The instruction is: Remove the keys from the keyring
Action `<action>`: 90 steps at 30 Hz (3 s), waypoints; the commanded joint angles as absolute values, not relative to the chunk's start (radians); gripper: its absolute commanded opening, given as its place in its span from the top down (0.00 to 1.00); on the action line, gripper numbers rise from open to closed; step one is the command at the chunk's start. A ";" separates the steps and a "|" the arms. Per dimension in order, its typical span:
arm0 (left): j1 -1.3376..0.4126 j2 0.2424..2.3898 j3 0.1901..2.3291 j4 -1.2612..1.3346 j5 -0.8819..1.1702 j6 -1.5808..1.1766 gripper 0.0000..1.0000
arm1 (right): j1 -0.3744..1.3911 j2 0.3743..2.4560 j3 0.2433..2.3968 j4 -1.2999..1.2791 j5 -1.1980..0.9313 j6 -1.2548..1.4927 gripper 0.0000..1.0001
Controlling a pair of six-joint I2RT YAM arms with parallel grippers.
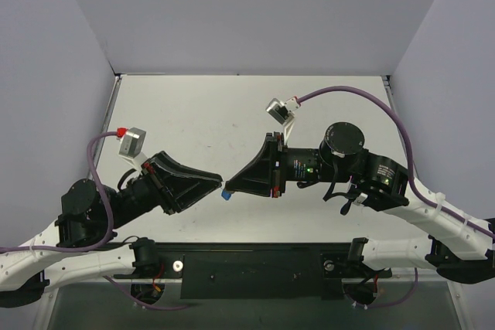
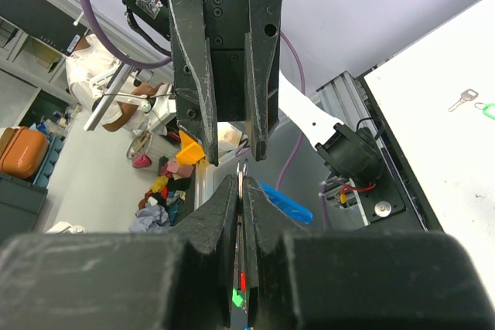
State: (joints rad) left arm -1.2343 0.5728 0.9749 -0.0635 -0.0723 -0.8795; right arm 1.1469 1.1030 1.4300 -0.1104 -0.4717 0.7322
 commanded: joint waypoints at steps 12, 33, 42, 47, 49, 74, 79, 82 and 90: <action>-1.235 0.574 1.000 -0.054 -0.069 -0.873 0.66 | 1.154 1.083 1.442 -0.066 -0.469 0.719 1.00; -1.235 0.594 1.006 -0.075 -0.054 -0.876 0.85 | 1.143 1.089 1.447 -0.055 -0.466 0.719 1.00; -1.235 0.591 1.011 -0.101 -0.058 -0.873 1.00 | 1.140 1.085 1.436 -0.058 -0.469 0.724 1.00; -1.235 0.592 1.045 -0.167 -0.058 -0.856 1.00 | 1.143 1.088 1.437 -0.066 -0.472 0.736 1.00; -1.235 0.595 1.063 -0.196 -0.057 -0.847 1.00 | 1.146 1.089 1.440 -0.078 -0.472 0.735 1.00; -1.235 0.721 1.270 -0.469 0.152 -0.652 1.00 | 1.166 1.158 1.523 -0.261 -0.498 0.698 1.00; -1.235 0.736 1.301 -0.515 0.183 -0.603 1.00 | 1.167 1.177 1.552 -0.310 -0.520 0.686 1.00; -1.235 0.759 1.322 -0.541 0.212 -0.578 1.00 | 1.170 1.183 1.554 -0.330 -0.520 0.675 1.00; -1.233 0.827 1.399 -0.627 0.273 -0.488 1.00 | 1.169 1.201 1.557 -0.337 -0.552 0.660 1.00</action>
